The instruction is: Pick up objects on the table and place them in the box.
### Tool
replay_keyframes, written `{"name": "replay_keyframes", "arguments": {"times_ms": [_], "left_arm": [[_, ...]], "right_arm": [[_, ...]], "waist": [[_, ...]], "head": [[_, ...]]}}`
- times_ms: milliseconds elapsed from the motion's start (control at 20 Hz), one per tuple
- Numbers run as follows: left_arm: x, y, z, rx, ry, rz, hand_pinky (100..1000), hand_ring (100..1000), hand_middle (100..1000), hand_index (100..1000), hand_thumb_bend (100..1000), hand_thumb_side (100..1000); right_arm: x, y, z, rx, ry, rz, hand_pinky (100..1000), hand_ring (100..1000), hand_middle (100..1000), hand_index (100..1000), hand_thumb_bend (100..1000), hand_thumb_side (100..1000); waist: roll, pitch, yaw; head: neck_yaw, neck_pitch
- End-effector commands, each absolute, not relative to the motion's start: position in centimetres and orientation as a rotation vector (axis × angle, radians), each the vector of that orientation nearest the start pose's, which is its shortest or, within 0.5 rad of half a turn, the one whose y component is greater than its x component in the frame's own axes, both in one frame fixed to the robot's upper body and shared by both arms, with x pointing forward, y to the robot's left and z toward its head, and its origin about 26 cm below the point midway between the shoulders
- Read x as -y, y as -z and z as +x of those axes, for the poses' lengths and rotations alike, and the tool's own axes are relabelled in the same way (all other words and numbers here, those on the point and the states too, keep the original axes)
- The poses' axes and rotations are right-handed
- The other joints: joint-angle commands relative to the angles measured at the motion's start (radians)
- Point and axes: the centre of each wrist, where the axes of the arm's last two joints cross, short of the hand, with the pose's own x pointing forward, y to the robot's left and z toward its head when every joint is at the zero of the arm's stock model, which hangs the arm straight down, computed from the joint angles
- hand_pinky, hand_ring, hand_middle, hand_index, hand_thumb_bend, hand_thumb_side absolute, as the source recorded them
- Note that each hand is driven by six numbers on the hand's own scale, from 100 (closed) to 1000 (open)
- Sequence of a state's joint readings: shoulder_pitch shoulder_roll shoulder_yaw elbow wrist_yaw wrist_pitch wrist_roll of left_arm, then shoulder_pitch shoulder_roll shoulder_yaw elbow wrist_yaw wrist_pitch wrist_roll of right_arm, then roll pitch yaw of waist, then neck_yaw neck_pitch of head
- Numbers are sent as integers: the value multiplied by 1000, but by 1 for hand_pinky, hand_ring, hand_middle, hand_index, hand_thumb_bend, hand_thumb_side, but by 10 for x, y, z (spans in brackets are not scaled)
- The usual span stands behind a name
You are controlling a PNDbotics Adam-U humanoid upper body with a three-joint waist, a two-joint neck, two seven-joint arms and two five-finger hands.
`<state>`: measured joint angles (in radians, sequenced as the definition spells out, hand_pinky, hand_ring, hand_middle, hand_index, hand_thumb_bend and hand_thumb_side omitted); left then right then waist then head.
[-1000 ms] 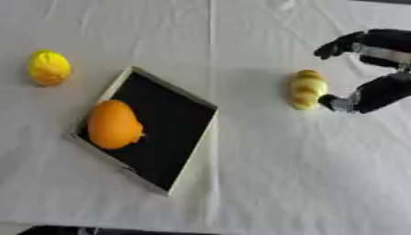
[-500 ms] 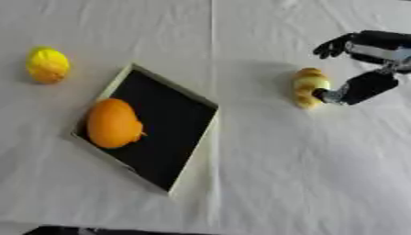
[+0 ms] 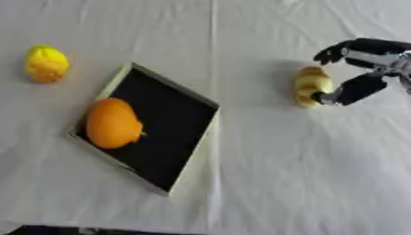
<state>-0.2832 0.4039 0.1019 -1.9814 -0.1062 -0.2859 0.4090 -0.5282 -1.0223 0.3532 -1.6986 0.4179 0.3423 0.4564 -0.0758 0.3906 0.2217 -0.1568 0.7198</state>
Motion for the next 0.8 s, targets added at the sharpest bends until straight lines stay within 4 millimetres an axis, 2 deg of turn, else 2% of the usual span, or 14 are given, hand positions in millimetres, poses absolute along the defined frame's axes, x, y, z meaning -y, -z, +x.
{"name": "replay_keyframes", "arguments": {"times_ms": [50,150,250,300,350,500,650,800], "left_arm": [[-298,-218,296,-3507,-4,-724,810,832,801,867,201,403],[-298,-218,296,-3509,-4,-721,810,833,801,867,200,404],[-297,-218,296,-3510,-5,-718,810,833,801,867,198,405],[-297,-218,296,-3511,-5,-717,810,833,801,867,198,405],[-297,-217,296,-3511,-5,-717,811,833,801,867,196,406],[-297,-217,296,-3513,-4,-717,811,833,802,867,194,407],[-297,-217,296,-3513,-3,-713,811,833,802,867,190,413],[-297,-218,296,-3512,0,-714,811,833,802,868,190,407]], "right_arm": [[329,-251,340,1199,-1394,-943,901,852,692,818,340,343],[327,-250,339,1220,-1393,-954,877,809,622,759,338,290],[326,-249,340,1235,-1388,-968,855,773,581,706,284,195],[326,-247,340,1244,-1380,-971,853,768,576,701,276,182],[325,-246,340,1255,-1372,-973,834,740,554,674,233,100],[323,-247,338,1295,-1351,-1016,817,713,531,638,256,100],[320,-248,336,1344,-1333,-1058,798,667,510,613,190,100],[316,-250,332,1403,-1329,-1098,788,642,499,600,188,100]], "waist": [[6,-16,0],[6,-15,0],[6,-15,0],[6,-15,0],[6,-15,0],[5,-16,-1],[5,-18,-3],[6,-20,-3]], "head": [[-3,-7],[-3,-7],[-3,-7],[-3,-7],[-3,-7],[-4,-5],[-4,-4],[-5,-5]]}}
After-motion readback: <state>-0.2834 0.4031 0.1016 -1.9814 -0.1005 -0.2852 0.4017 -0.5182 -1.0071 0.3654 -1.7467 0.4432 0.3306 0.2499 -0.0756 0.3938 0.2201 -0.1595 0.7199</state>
